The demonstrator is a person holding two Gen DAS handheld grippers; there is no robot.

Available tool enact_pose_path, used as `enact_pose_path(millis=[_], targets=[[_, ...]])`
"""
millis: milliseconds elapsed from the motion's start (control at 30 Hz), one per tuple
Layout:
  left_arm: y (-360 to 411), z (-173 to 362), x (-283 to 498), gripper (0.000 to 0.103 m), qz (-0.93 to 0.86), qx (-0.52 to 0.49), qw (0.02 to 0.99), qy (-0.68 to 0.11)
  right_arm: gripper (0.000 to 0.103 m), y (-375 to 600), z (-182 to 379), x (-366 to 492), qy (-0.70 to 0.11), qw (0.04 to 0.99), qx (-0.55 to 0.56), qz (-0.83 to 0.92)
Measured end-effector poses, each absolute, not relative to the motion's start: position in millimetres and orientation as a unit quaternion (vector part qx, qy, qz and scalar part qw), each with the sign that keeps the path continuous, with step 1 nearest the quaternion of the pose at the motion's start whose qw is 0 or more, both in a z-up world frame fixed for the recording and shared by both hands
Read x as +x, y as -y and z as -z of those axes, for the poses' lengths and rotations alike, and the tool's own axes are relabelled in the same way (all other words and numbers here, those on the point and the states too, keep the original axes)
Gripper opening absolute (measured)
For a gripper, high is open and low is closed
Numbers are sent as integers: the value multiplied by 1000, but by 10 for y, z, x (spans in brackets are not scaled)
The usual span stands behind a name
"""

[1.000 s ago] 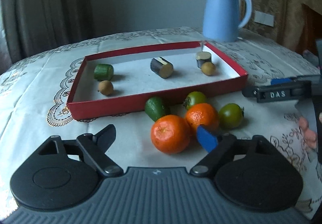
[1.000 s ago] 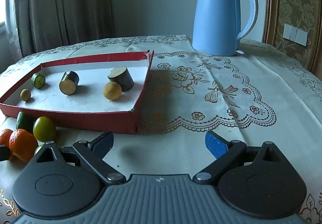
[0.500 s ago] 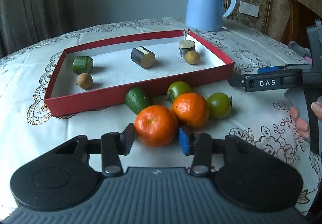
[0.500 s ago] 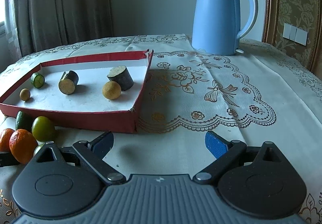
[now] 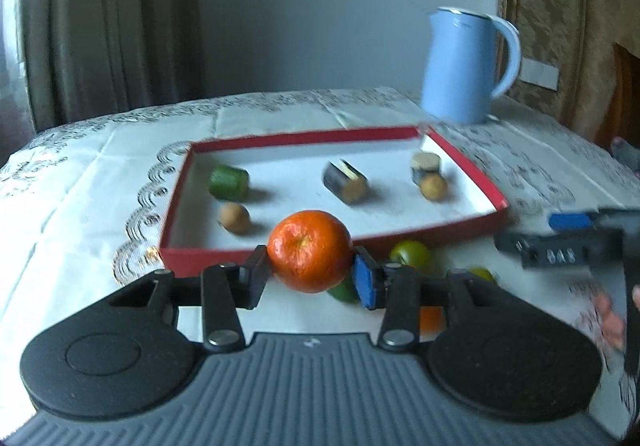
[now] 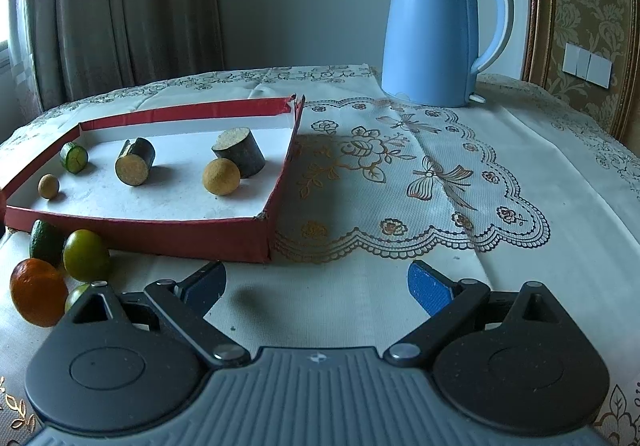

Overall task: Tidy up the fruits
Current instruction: 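Carry the tangerine into the red tray and open the left tool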

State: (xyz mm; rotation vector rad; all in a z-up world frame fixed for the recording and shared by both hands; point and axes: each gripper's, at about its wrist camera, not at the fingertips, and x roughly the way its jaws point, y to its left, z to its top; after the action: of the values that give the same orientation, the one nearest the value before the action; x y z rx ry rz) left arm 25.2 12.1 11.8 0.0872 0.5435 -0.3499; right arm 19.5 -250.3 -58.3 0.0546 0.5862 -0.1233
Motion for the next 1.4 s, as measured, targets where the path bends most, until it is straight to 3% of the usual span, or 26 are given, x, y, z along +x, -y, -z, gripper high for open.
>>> enact_pose_path(millis=[567,1400], targets=[[24,-24,1261,41,129,39,942,-308,98,2516,592,207,-293,953,31,64],[131,161,1358,42,144,46,932,-328,98,2523,598,213,-296,953,33,63]])
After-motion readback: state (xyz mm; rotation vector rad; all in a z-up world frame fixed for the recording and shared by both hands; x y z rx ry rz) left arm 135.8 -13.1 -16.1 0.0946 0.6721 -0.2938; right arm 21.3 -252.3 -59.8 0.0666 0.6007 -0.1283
